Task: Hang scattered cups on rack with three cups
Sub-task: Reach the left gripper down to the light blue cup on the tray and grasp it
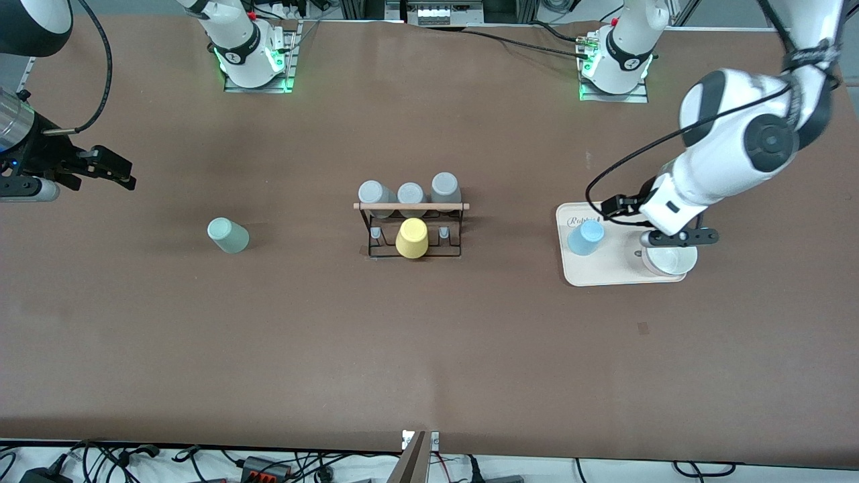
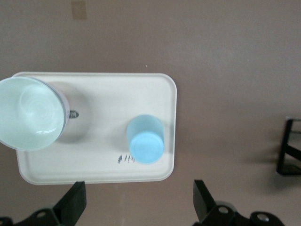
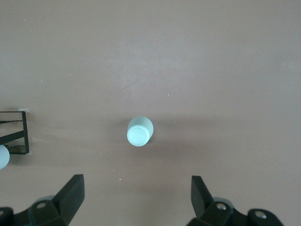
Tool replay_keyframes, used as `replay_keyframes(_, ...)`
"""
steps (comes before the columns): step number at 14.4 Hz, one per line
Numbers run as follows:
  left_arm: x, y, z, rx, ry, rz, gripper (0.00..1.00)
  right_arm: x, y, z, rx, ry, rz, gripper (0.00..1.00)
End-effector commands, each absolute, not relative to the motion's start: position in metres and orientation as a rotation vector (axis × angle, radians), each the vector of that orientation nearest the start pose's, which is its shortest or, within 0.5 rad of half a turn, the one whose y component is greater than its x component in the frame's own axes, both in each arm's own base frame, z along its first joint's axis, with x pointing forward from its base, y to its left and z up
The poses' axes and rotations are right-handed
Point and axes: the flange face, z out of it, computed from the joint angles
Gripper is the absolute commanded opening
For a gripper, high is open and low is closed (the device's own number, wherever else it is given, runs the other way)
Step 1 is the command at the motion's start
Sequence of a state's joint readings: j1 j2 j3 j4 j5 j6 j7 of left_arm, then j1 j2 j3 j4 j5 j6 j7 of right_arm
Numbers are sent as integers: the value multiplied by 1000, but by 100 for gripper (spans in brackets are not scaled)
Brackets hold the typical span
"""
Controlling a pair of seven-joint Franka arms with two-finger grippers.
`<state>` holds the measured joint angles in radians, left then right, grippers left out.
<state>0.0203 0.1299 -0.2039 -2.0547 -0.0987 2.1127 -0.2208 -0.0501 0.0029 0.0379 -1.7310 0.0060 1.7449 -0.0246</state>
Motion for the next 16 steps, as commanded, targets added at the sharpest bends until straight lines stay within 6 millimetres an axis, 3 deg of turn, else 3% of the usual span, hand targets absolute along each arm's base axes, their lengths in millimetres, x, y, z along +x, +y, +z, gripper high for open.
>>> replay_keyframes(1,533,-102,324,-3236,-188,69,100,562,-6,568,-3138,-40,-51,100)
replay_keyframes(5,530,-117,274,-3240,-179,70,100,562,-7,577,-3136,-13,-63,100)
replay_keyframes(9,522,-131,239,-3242,-177,49,100,563,-12,587,-3134,6,-96,100)
replay_keyframes(13,517,-131,234,-3194,-118,48,99,562,-11,586,-3136,-3,-87,100)
replay_keyframes(16,517,-128,235,-3184,-109,43,83,561,-10,584,-3136,1,-77,100)
